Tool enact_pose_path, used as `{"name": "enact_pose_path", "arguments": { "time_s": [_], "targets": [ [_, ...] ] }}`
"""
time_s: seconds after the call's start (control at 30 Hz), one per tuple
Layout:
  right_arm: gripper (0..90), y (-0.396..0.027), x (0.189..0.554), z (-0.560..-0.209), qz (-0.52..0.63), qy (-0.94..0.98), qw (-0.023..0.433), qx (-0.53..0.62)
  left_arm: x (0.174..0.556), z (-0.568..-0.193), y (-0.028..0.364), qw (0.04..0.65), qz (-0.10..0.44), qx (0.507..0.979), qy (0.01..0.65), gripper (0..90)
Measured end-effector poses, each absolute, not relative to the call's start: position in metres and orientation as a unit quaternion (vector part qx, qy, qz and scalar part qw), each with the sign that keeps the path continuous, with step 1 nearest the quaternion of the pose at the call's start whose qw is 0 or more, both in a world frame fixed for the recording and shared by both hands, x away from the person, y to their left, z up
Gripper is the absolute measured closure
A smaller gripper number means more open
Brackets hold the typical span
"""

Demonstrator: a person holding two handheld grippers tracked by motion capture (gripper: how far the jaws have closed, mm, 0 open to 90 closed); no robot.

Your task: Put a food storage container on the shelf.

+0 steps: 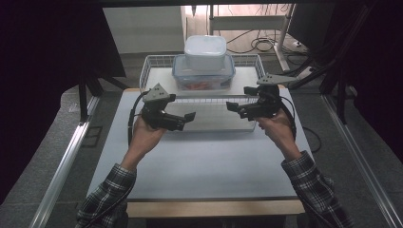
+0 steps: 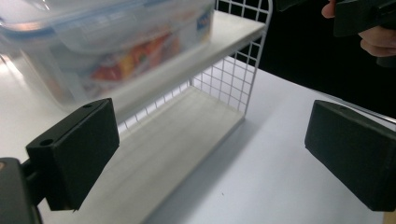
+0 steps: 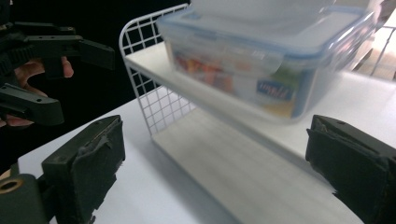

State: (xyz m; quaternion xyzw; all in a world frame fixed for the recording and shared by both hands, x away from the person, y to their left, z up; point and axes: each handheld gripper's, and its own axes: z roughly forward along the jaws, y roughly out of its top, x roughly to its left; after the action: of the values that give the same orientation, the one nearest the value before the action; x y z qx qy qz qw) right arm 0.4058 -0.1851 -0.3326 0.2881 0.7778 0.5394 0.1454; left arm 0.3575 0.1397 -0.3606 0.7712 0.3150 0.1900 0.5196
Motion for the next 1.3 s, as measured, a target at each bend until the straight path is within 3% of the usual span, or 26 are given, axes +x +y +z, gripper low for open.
{"name": "enact_pose_path", "arguments": {
  "time_s": [0.73, 1.3],
  "targets": [
    [2.6, -0.187, 0.377, -0.379, 0.532, 0.789, 0.143, 0.273, 0.325, -0.408, 0.131, 0.522, 0.173, 0.785, 0.283, 2.7],
    [1.7, -0.194, 0.36, -0.394, 0.513, 0.797, 0.149, 0.284, 0.309, -0.428, 0.127, 0.516, 0.161, 0.79, 0.288, 2.3]
  ]
}}
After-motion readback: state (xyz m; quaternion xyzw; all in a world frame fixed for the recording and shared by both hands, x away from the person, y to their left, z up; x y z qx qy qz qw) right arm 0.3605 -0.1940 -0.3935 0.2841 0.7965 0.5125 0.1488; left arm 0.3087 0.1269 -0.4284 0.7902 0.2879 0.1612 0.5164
